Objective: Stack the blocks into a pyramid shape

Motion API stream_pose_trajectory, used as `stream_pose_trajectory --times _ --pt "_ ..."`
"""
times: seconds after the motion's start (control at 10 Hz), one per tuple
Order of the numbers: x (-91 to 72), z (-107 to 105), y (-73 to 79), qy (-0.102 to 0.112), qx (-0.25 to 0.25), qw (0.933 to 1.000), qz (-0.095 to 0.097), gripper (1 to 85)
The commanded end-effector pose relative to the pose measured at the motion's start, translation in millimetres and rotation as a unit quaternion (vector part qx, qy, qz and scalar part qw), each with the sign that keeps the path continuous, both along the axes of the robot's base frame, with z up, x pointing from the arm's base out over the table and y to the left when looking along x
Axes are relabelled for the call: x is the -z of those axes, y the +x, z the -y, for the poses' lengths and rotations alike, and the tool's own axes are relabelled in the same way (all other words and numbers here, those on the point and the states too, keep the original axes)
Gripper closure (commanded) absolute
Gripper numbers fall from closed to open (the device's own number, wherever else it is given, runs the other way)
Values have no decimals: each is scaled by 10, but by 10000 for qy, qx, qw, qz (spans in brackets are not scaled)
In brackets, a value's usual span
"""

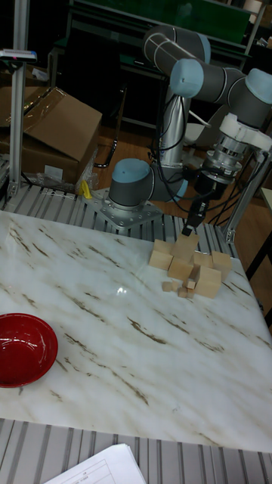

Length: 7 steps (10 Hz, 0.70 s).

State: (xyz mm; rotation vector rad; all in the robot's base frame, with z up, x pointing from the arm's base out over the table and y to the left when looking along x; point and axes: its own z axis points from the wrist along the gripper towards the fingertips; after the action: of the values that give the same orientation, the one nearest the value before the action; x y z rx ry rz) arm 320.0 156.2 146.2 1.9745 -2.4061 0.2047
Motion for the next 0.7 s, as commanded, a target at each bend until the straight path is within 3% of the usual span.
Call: stream_pose_trajectory --times 0.0,0.2,0.4,0.6 --pt "-17 -38 11 53 -42 10000 -47 7" --pt "-12 -81 -19 120 41 9999 -108 7" --pt "-10 -229 -71 336 241 9989 -222 7" --pt "5 -186 -69 212 366 9989 -207 7"
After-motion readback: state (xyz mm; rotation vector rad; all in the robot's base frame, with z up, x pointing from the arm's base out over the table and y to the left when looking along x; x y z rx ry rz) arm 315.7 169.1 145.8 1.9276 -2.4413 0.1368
